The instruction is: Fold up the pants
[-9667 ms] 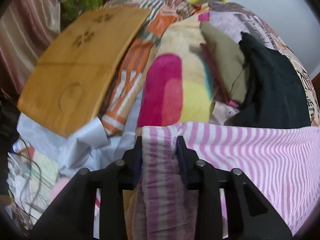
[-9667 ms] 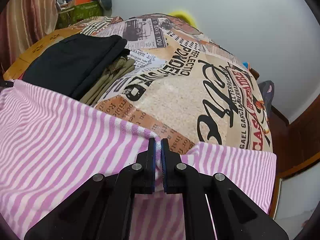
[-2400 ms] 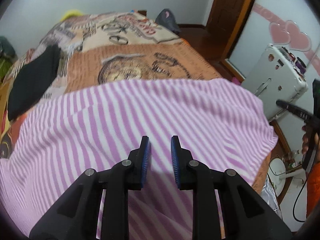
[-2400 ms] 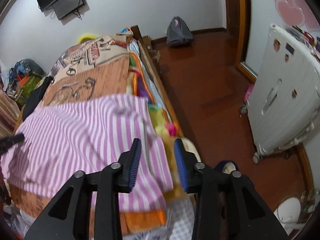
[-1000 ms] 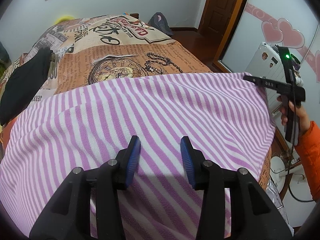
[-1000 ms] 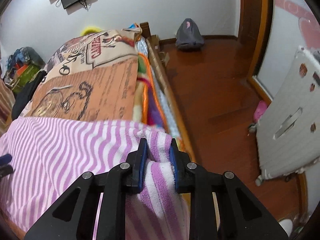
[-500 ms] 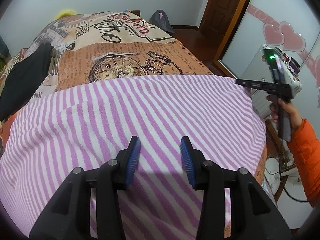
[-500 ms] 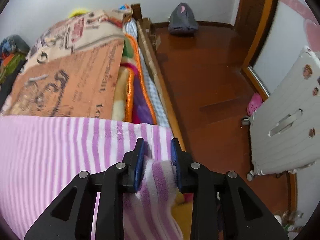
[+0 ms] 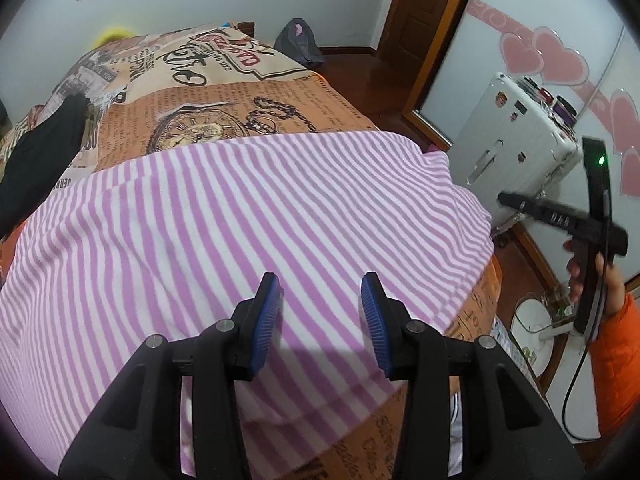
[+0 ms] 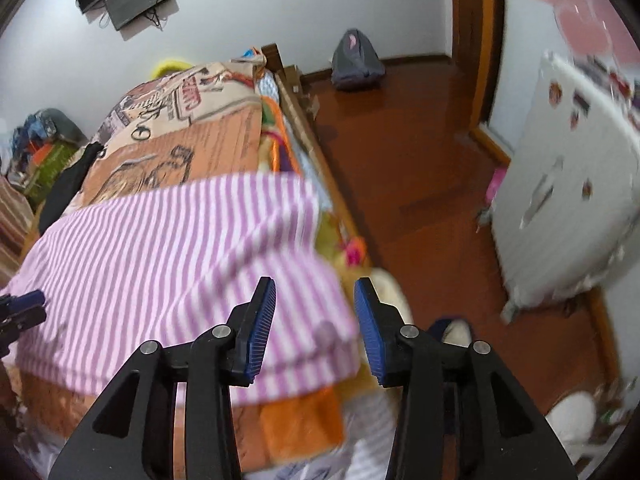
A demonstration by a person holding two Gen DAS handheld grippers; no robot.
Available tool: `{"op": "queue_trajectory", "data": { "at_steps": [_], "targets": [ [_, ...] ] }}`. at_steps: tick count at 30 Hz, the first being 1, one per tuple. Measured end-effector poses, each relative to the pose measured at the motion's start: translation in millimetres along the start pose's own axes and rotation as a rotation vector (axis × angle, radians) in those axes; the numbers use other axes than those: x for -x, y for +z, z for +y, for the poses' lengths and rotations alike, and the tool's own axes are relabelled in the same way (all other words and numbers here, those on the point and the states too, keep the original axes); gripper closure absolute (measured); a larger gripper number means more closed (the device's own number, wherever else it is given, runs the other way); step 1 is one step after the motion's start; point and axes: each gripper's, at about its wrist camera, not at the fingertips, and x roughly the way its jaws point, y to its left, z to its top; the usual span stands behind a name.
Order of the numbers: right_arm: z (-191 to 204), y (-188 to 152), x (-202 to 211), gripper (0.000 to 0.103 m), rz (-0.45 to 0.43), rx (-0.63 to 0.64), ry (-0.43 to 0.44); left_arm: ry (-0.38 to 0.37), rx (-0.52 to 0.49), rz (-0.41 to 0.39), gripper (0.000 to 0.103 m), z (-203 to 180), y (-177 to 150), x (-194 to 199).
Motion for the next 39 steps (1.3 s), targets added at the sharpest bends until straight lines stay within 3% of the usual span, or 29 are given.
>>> {"op": "queue_trajectory", "data": {
  "at_steps": [7, 15, 17, 19, 21, 31, 37, 39],
  "targets": [
    [-0.9, -31.8, -21.9, 0.065, 0.044, -0.121, 0.059, 0.01, 0.008, 0.015, 0.061, -1.6, -9.6, -1.6],
    [-21.3, -35.3, -40.8, 0.063, 0.032, -0.32, 0.192, 0.027, -0.004, 0.012, 0.06, -5.3, -13.3, -4.0],
    [-21.0, -33.0, -40.1, 0.064, 0.014, -0.323, 0.189, 0.039, -0.016, 0.009, 0.06, -7.4, -14.2, -4.0],
    [-18.2, -31.8, -36.2, 0.075, -0.017, -0.308, 0.178, 0.046, -0.026, 0.008, 0.06, -9.0, -14.5, -3.4],
    [-14.6, -30.6, -33.3, 0.094, -0.036, -0.287, 0.168, 0.044, -0.025, 0.009, 0.06, -8.3, -14.2, -2.3],
    [-17.8, -28.3, 18.7, 0.099, -0.187, -0.221, 0.03, 0.042, 0.003, -0.032, 0.06, 0.7, -5.3, 14.7],
    [-30.8, -38.8, 6.5, 0.098, -0.076, -0.282, 0.086, 0.052, 0.031, -0.053, 0.06, 13.8, -2.3, 24.3],
    [-26.7, -43.1, -1.9, 0.093, -0.04, -0.273, 0.092, 0.05, 0.044, -0.052, 0.06, 17.7, -2.0, 24.9]
  ]
}}
